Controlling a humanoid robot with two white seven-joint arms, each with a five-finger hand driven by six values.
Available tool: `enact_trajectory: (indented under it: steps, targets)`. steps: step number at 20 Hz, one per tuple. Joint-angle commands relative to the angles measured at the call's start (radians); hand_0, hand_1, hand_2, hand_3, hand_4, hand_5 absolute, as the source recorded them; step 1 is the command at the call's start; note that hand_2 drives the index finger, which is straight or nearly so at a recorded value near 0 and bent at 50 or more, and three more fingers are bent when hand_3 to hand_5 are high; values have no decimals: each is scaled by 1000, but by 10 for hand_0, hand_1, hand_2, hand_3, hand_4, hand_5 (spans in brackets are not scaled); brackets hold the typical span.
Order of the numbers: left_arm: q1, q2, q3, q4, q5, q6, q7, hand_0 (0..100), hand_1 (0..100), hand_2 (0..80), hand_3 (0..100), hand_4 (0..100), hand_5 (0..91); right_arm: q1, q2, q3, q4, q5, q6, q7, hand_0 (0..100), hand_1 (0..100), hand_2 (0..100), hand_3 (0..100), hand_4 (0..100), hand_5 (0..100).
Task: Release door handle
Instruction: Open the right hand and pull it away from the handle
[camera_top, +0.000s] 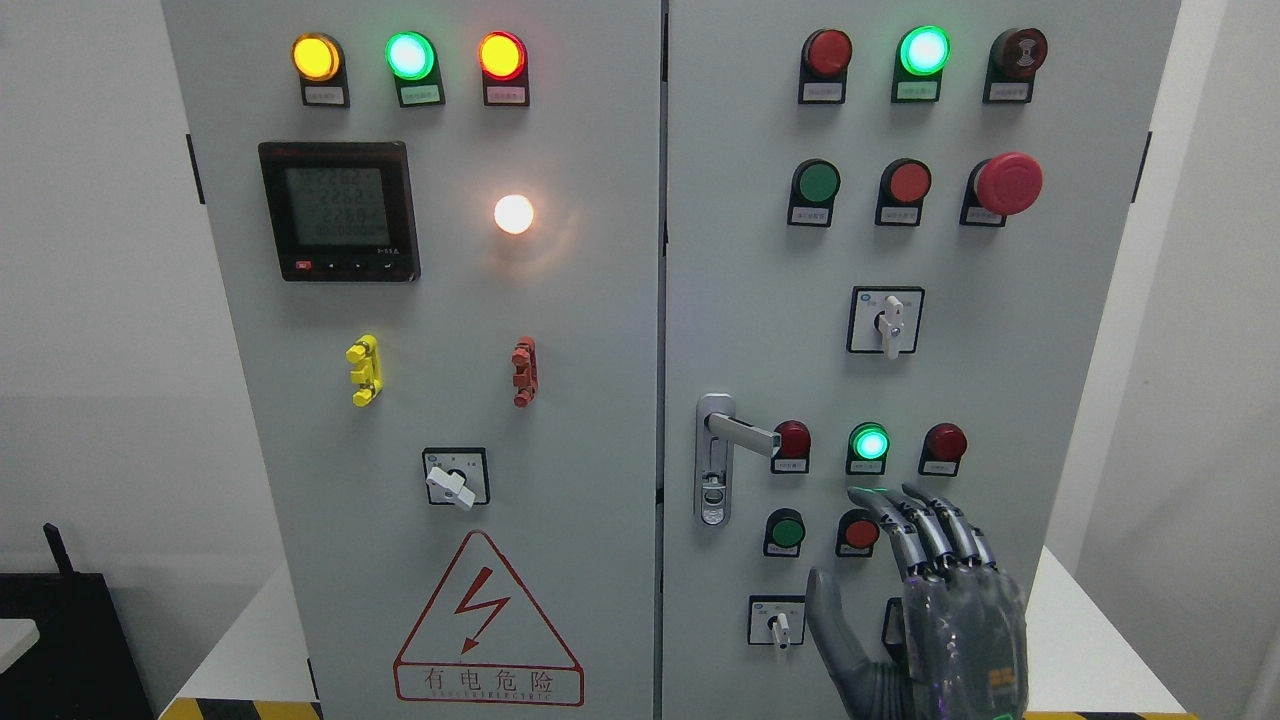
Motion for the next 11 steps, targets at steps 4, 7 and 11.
enact_trajectory:
  steps: [4,7,11]
  targets:
    - [0,0,-12,-15,-1,0,0,120,389,0,0,0,0,5,-1,2,-18,-2,-1,10,491,190,0,4,0,0]
    - [0,0,-12,-15,0,0,0,120,389,0,0,0,0,5,-1,4,-20,-2,-2,11,490,205,19,31,0,0]
    - [0,0,-12,-15,-1,0,0,120,389,0,0,0,0,4,0,8,-23,-2,-2,13,485,224,34,42,0,0]
